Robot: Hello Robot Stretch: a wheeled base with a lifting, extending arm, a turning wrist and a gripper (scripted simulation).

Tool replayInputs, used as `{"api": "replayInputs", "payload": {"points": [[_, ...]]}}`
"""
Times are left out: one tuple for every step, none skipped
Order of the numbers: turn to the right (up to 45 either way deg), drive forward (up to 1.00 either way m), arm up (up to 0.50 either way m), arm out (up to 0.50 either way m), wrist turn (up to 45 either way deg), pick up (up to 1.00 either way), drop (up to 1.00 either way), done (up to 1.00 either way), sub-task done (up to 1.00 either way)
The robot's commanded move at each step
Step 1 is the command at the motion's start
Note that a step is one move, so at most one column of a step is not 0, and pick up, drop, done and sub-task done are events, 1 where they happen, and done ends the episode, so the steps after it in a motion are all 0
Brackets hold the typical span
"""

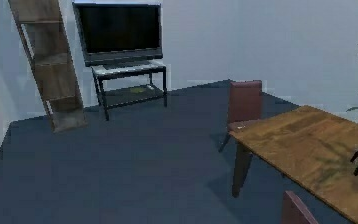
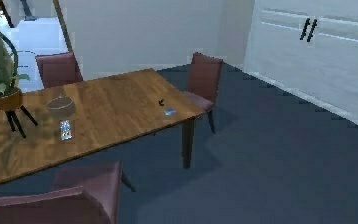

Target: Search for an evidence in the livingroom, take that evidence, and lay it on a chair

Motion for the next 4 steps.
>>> {"api": "replayInputs", "payload": {"points": [[45.0, 0.00, 0.00, 0.00, 0.0, 0.00, 0.00, 0.00, 0.00], [45.0, 0.00, 0.00, 0.00, 0.0, 0.00, 0.00, 0.00, 0.00], [3.0, 0.00, 0.00, 0.00, 0.0, 0.00, 0.00, 0.00, 0.00], [0.0, 0.55, 0.00, 0.00, 0.0, 0.00, 0.00, 0.00, 0.00]]}}
